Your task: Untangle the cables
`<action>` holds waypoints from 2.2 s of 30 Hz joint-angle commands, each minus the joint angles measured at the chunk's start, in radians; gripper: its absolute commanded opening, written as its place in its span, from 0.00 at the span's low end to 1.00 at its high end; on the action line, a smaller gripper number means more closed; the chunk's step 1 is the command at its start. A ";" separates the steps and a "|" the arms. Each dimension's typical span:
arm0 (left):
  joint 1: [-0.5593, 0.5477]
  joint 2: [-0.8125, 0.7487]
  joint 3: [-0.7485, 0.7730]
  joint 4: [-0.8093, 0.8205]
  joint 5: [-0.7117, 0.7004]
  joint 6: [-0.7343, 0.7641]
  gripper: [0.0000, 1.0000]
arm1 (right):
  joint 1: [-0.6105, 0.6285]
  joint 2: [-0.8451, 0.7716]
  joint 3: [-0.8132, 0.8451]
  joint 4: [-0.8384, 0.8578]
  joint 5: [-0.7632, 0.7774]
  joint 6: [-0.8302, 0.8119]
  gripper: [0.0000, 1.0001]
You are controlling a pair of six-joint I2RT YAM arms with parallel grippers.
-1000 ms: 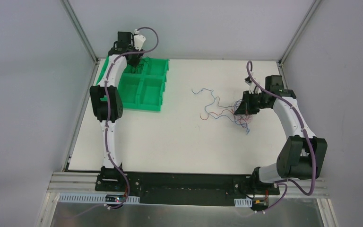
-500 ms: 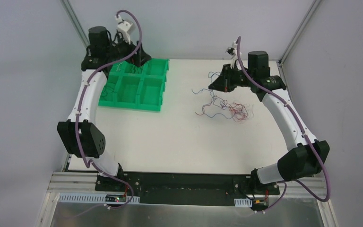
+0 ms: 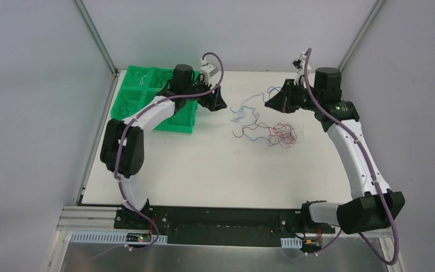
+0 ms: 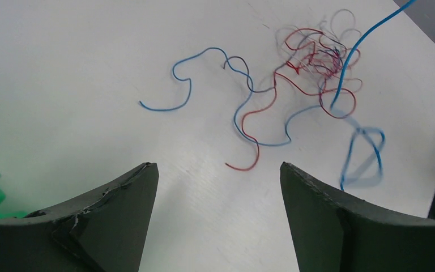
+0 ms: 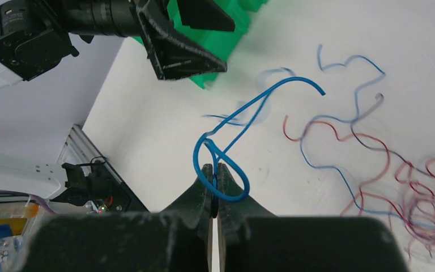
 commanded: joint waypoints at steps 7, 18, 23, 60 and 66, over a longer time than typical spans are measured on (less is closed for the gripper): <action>-0.078 0.184 0.104 0.373 0.137 -0.278 0.91 | -0.075 -0.147 -0.016 -0.142 0.011 -0.106 0.00; -0.156 0.020 0.089 0.467 0.233 -0.195 0.99 | -0.040 -0.091 0.088 -0.078 -0.144 -0.028 0.00; -0.181 -0.008 0.087 0.472 0.227 -0.130 0.99 | 0.001 -0.073 0.101 -0.074 -0.187 -0.055 0.00; 0.184 -0.273 0.084 -0.336 -0.181 -0.170 0.00 | -0.066 -0.019 -0.071 -0.261 -0.160 -0.208 0.73; 0.350 -0.391 -0.045 -0.408 -0.328 -0.097 0.00 | -0.063 0.014 -0.073 -0.241 -0.173 -0.206 0.78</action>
